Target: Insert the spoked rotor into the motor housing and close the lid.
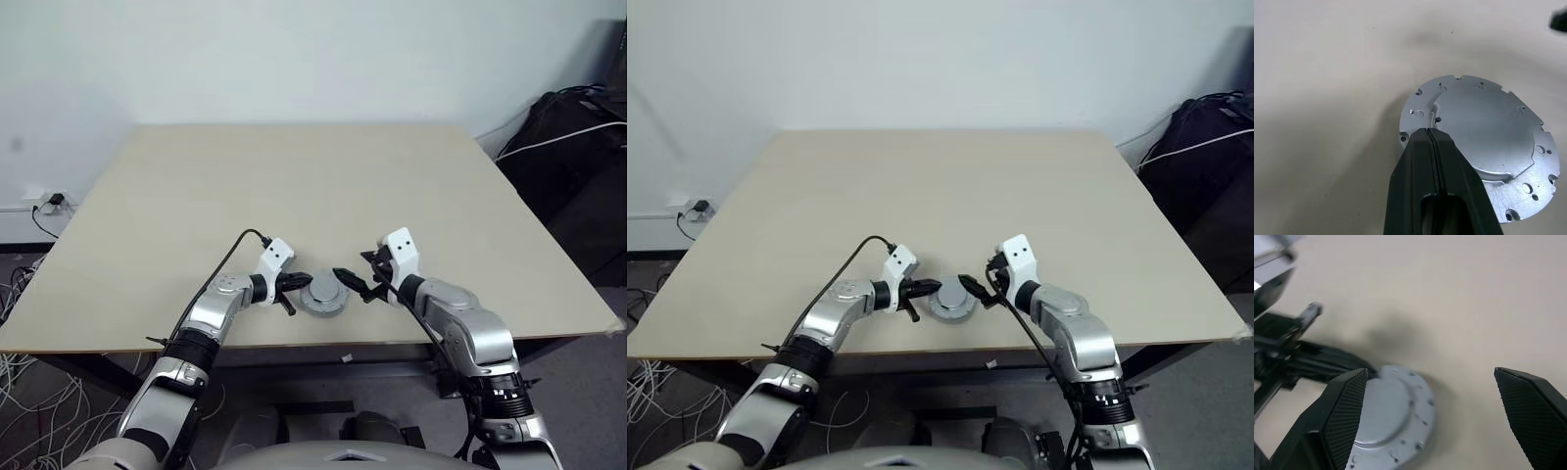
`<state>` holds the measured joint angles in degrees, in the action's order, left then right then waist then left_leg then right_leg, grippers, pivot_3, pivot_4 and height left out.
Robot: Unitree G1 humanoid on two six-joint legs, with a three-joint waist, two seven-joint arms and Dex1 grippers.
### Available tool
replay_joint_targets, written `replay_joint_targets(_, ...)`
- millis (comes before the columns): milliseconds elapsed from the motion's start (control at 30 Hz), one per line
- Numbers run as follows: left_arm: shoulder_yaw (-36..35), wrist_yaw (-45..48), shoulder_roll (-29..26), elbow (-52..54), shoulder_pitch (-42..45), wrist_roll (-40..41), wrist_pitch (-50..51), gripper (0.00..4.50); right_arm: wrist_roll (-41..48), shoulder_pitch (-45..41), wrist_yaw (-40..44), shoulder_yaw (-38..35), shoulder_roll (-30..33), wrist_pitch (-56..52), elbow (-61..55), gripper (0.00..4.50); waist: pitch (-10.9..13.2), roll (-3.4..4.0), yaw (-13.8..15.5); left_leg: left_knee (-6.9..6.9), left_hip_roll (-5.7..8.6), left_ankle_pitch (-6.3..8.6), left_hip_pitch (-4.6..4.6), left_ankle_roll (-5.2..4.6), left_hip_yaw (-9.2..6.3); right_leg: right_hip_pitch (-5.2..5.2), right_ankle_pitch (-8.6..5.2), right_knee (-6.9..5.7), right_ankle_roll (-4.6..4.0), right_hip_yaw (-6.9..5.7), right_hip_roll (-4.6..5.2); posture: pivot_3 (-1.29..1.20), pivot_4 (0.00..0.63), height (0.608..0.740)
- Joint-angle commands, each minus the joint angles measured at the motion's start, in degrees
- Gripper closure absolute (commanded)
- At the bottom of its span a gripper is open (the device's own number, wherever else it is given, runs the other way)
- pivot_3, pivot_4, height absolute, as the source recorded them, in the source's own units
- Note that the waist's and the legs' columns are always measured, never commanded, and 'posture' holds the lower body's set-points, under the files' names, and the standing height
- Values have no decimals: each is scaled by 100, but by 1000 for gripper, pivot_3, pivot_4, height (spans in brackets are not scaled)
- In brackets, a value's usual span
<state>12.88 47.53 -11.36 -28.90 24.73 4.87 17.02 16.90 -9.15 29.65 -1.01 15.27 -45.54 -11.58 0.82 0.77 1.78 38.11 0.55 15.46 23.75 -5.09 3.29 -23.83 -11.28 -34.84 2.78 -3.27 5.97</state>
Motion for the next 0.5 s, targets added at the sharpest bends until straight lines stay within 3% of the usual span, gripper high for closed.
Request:
replay_joint_targets(33, 151, -17, -11, -228, -71, -155, 97, 4500, 483, 5, -301, -478, -144, -534, -489, 37, 0, 0, 0, 0, 0, 0, 0, 0, 0, 0, 0, 0, 0, 0, 0, 0, 0, 740)
replay_joint_targets(167, 163, -6, 1, -253, -64, -156, 86, 4500, 1012, -9, -939, -1062, -630, -1839, -701, 37, -7, 7, 0, -2, -1, 0, -2, 0, -1, 1, 0, -2, 0, -1, 0, 0, 0, 740)
replay_joint_targets(300, 164, 4, -2, -269, -58, -156, 70, 4500, 1651, -172, -1507, -1942, -1655, -3594, -900, 37, -20, 24, -4, -2, -2, 0, -2, 0, -1, -1, 0, -5, -1, 0, 0, 0, 0, 740)
replay_joint_targets(400, 160, -7, 11, -280, -50, -152, 61, 4500, 1719, -321, -1797, -2373, -2226, -4111, -851, 37, -29, 39, -7, -2, -1, 0, -1, 0, -1, -1, 1, -7, -1, 2, 0, 0, 0, 740)
replay_joint_targets(500, 155, -12, 26, -282, -42, -140, 61, 4500, 1693, -420, -1964, -2482, -2393, -4322, -764, 37, -33, 34, -9, 2, 5, 0, -1, -1, 1, 2, 2, -8, -1, 1, 4, 0, 0, 740)
